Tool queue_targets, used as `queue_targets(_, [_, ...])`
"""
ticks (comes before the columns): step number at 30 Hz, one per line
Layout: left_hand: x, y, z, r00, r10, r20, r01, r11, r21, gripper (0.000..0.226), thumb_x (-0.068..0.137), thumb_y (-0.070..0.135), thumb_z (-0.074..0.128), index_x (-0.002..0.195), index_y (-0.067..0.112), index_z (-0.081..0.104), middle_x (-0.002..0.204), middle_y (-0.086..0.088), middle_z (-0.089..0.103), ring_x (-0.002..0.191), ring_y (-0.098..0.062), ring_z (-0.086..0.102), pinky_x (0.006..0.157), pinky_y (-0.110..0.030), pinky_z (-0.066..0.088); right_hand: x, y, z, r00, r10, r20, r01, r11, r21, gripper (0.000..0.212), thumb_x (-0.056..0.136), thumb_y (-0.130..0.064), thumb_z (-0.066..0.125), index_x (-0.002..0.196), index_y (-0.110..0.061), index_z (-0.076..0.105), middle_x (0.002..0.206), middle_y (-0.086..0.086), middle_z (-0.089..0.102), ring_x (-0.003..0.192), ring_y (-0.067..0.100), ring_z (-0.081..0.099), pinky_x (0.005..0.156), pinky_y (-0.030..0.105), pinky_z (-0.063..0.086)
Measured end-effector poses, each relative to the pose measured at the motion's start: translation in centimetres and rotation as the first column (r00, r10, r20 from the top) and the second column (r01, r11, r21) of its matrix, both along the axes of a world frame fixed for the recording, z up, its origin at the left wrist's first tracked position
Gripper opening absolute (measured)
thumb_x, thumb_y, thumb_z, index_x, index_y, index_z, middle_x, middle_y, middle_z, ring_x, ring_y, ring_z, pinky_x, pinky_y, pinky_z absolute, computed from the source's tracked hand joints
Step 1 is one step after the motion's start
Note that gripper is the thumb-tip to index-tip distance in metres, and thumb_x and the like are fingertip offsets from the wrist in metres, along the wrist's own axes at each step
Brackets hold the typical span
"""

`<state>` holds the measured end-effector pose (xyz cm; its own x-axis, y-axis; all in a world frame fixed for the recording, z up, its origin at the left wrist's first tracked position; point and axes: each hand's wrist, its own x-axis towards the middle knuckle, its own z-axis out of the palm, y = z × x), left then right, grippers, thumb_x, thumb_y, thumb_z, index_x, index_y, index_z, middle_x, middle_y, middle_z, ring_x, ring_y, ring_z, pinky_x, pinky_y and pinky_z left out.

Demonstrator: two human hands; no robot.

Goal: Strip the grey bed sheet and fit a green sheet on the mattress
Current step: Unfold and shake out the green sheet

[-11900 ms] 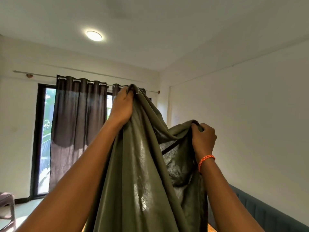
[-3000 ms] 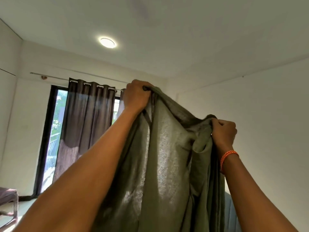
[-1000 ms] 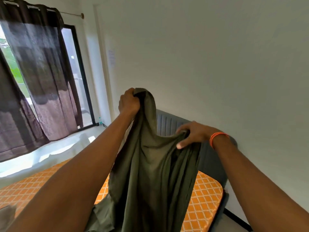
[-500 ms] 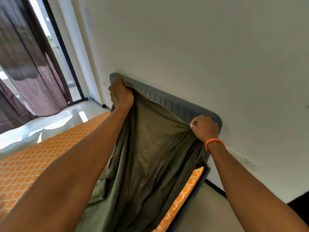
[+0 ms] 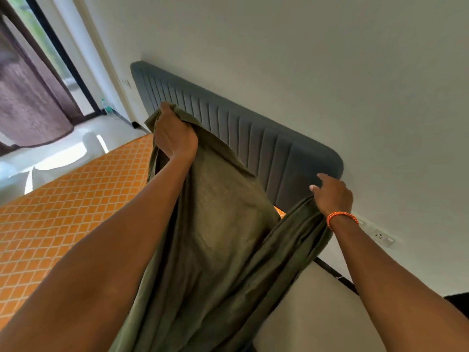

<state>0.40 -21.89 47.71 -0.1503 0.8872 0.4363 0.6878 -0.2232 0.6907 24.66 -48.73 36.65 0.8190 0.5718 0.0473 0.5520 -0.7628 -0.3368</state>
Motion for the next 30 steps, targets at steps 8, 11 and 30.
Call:
queue_targets(8, [5.2, 5.3, -9.8, 0.992, -0.114, -0.052, 0.104, 0.981, -0.164, 0.024, 0.097, 0.004, 0.044, 0.114, 0.015, 0.058, 0.099, -0.01, 0.07, 0.09, -0.035, 0.067, 0.069, -0.042, 0.046, -1.8, 12.3, -6.5, 0.883, 0.362, -0.299, -0.346, 0.932, 0.105, 0.021, 0.095, -0.029, 0.064, 0.114, -0.028, 0.074, 0.106, -0.003, 0.076, 0.099, 0.022, 0.07, 0.089, 0.043, 0.059])
queue_targets(11, [5.3, 6.9, -13.5, 0.969, -0.247, -0.013, 0.242, 0.957, -0.157, 0.027, 0.086, 0.005, 0.051, 0.105, 0.021, 0.062, 0.094, -0.005, 0.071, 0.091, -0.031, 0.065, 0.07, -0.035, 0.042, -4.9, 18.0, -6.4, 0.72, 0.508, -0.473, -0.367, 0.857, 0.363, 0.065, 0.095, -0.023, 0.07, 0.151, -0.039, 0.044, 0.094, -0.003, 0.076, 0.082, 0.017, 0.073, 0.084, 0.032, 0.06])
queue_targets(30, [1.0, 16.7, -24.2, 0.983, -0.184, -0.003, 0.158, 0.853, -0.497, 0.062, 0.082, 0.033, 0.073, 0.138, 0.033, 0.048, 0.13, 0.004, 0.039, 0.1, -0.023, 0.059, 0.074, -0.039, 0.05, -5.3, 46.7, -9.0, 0.409, 0.858, -0.312, -0.707, 0.514, 0.487, 0.02, 0.1, -0.024, 0.054, 0.114, -0.027, 0.069, 0.07, -0.005, 0.074, 0.063, 0.012, 0.07, 0.066, 0.042, 0.056])
